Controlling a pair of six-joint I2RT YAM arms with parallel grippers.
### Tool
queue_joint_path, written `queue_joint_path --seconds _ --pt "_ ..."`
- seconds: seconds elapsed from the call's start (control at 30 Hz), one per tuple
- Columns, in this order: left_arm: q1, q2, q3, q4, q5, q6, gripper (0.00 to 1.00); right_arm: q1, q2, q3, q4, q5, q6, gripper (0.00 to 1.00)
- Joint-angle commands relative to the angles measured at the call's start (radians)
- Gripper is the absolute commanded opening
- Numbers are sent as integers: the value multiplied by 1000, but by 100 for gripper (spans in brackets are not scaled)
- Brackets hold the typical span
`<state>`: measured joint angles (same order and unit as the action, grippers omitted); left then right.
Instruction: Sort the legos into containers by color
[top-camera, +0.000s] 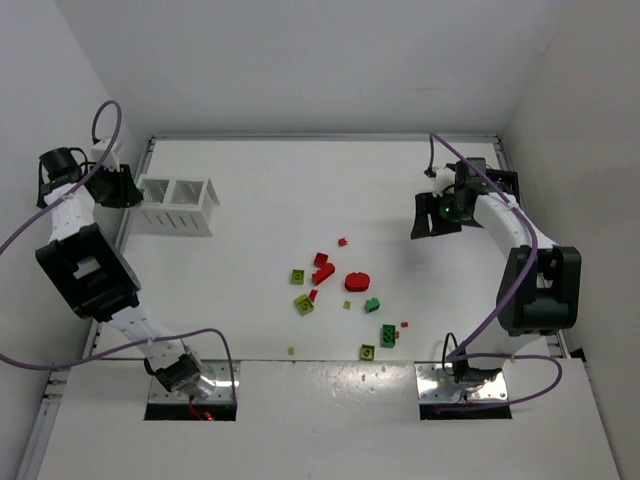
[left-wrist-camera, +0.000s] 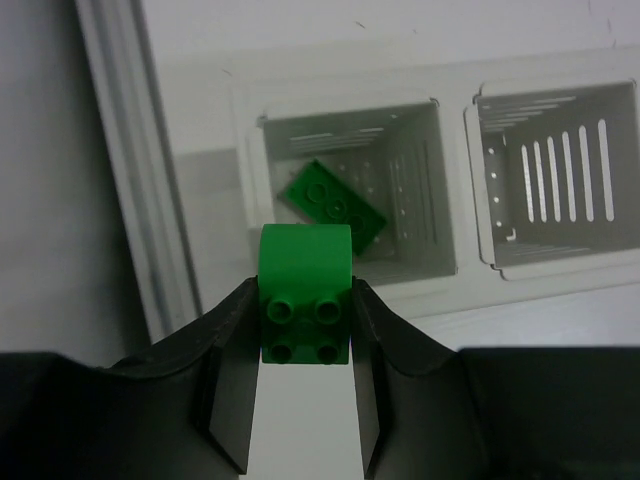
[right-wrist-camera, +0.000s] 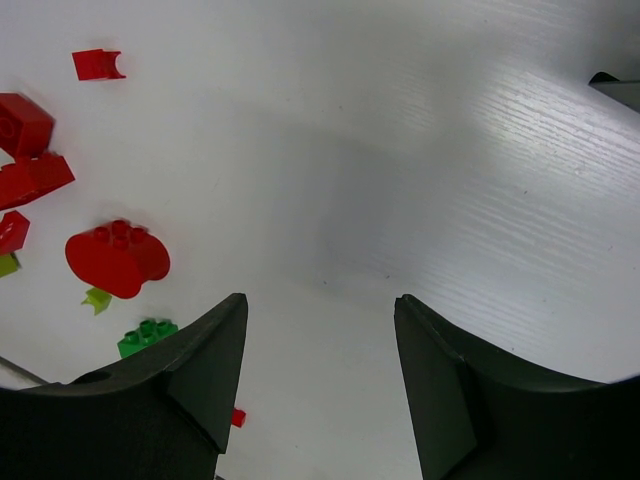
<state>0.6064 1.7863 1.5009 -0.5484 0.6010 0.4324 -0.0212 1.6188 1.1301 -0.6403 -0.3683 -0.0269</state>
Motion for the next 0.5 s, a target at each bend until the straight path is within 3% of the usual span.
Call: queue_joint_path --seconds 0.0,0.47 --pt "-19 -4 39 -39 79 20 8 12 -11 28 8 -3 -13 61" --pt "-28 19 68 11 69 16 10 12 -11 28 8 -3 -13 61"
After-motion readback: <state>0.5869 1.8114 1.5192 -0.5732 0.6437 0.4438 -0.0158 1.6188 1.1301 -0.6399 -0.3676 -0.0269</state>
